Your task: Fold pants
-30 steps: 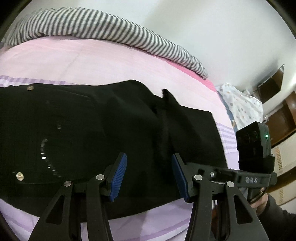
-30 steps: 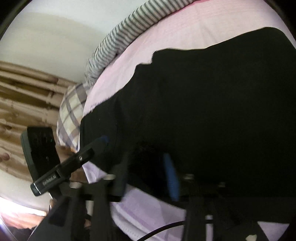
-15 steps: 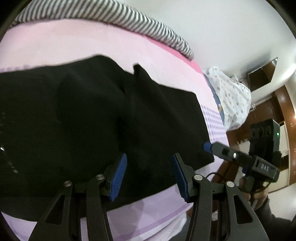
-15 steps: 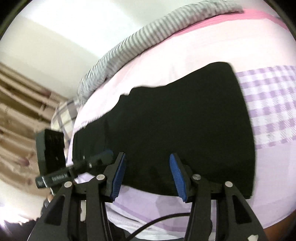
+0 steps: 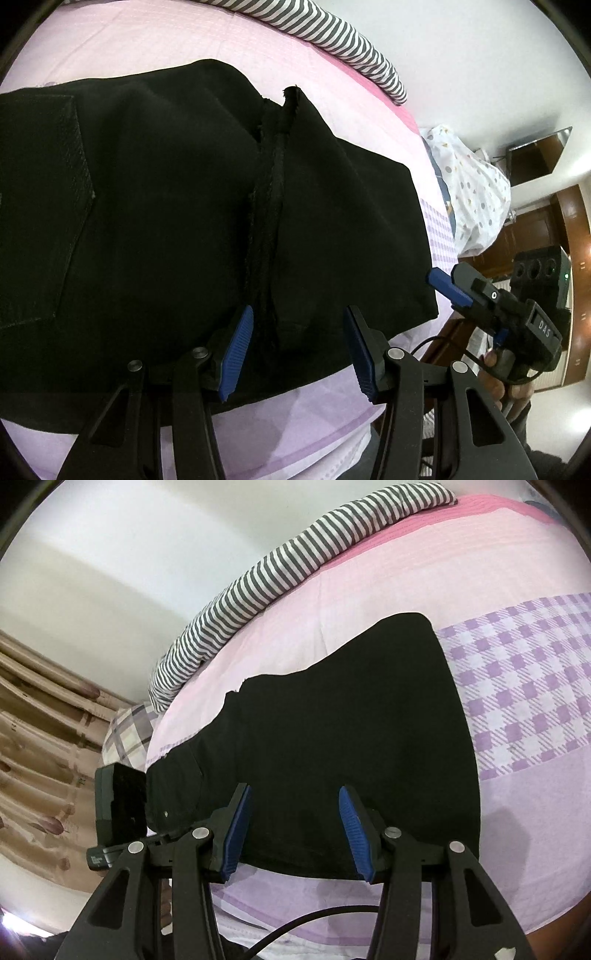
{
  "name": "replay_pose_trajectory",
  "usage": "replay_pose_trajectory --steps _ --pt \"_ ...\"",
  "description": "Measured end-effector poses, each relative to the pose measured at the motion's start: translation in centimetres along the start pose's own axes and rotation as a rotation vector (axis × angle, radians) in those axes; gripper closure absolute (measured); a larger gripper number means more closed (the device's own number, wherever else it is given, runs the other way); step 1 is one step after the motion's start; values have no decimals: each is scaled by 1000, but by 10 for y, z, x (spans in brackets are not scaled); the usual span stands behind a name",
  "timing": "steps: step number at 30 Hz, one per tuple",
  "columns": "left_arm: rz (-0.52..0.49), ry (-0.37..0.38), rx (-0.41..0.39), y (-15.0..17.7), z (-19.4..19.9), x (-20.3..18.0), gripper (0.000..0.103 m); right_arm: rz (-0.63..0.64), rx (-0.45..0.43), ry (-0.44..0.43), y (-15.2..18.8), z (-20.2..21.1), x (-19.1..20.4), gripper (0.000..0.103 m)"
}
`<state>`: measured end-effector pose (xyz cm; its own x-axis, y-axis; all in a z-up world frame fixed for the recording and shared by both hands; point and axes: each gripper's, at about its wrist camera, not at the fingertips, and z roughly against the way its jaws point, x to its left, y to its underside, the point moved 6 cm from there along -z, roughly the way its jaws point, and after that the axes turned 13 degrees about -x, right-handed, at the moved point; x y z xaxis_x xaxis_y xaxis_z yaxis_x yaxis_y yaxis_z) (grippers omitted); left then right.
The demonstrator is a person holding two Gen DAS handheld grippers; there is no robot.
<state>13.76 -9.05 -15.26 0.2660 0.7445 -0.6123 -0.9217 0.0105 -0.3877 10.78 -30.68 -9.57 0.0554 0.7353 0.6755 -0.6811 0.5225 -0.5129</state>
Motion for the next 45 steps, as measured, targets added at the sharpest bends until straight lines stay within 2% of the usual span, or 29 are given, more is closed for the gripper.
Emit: replay_pose_trajectory --steps 5,8,9,12,14,19,25,28,31,36,38,41,45 --pt "5 27 9 2 -6 -7 51 -26 -23 -1 -4 4 -3 55" --pt "-33 -6 24 7 -14 -13 77 -30 -27 6 -5 5 -4 54" --pt "-40 -13 24 8 -15 -14 82 -31 -27 10 -5 5 -4 53" --pt "-62 -14 -2 8 -9 -23 90 -36 -33 18 -6 6 -6 53" --pt "-93 -28 -14 9 -3 -30 91 -39 -37 25 -7 7 -7 51" --pt "-115 -60 23 24 -1 -31 91 -27 -25 45 -5 4 -8 50" --pt "-91 -79 40 22 -10 -22 90 5 88 153 16 -18 -24 51" --pt "-83 -84 45 22 -8 -22 85 54 99 176 20 -21 -22 51" --pt "-72 -78 37 17 1 -21 81 68 79 148 14 -21 -13 50" --pt "-163 -111 -85 2 27 -29 78 138 73 112 4 -40 9 50" --pt "-179 -89 -116 -1 32 -34 77 159 75 84 1 -51 20 50" --pt "-192 -20 -108 6 31 -44 77 181 95 27 -1 -69 38 50" --pt "-208 14 -41 19 16 -51 77 192 144 -25 -2 -93 53 51"
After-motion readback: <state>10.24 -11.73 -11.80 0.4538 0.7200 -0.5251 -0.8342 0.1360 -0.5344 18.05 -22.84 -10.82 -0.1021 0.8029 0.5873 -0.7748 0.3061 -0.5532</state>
